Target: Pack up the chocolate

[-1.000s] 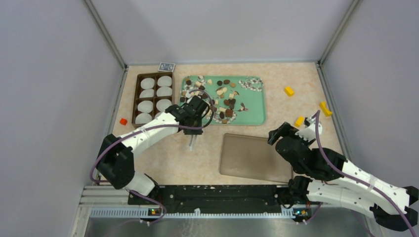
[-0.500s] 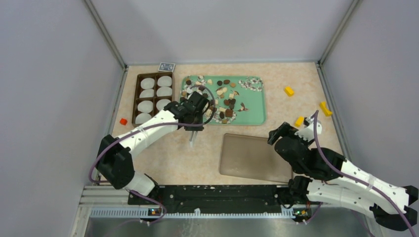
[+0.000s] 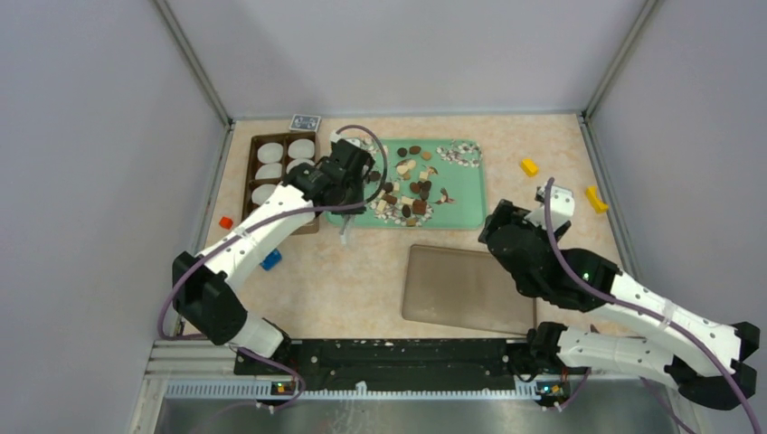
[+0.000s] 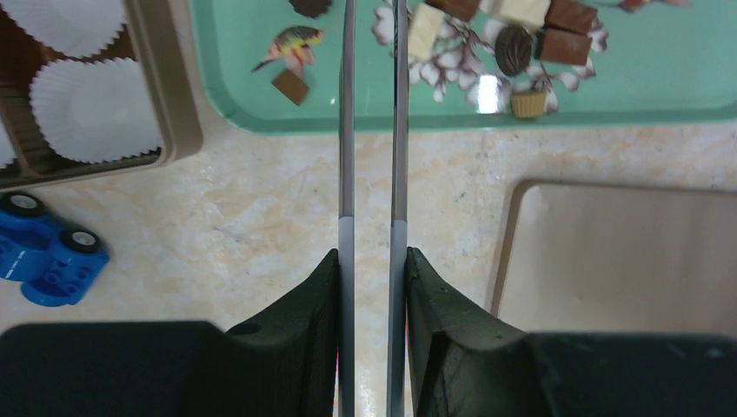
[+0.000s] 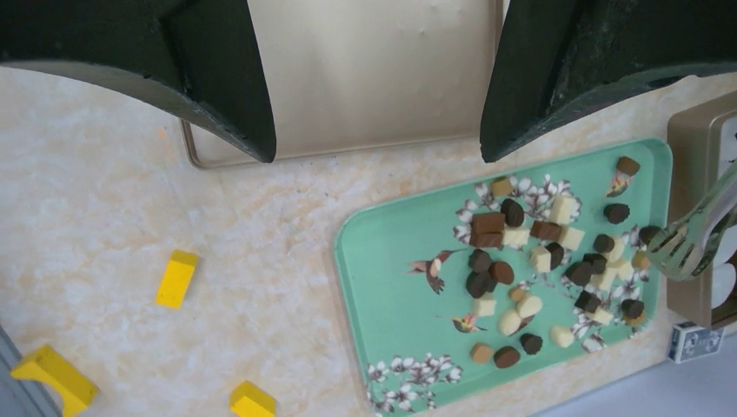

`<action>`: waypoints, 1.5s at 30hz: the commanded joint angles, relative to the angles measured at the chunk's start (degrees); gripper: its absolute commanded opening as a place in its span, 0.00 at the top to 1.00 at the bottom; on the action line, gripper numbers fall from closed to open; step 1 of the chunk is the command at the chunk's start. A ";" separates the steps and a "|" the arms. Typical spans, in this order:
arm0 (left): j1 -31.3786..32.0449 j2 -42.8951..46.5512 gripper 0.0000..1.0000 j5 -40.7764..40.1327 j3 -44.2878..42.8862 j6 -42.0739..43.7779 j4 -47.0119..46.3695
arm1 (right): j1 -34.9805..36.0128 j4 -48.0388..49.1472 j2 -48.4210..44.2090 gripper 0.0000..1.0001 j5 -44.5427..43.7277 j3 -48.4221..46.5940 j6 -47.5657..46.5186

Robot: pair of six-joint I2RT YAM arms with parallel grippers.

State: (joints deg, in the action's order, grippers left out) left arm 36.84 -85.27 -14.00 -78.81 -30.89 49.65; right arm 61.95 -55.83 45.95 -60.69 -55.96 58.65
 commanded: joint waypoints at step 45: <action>-40.05 -23.78 0.75 4.13 -25.70 11.49 -6.12 | -44.48 33.22 20.59 0.16 53.82 -1.16 -25.56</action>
State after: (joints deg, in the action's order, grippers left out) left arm -1.54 -108.01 -9.87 -100.66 -19.70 46.70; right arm 17.87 -24.99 65.87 -7.44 -55.53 33.98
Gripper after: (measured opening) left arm 0.344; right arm 0.843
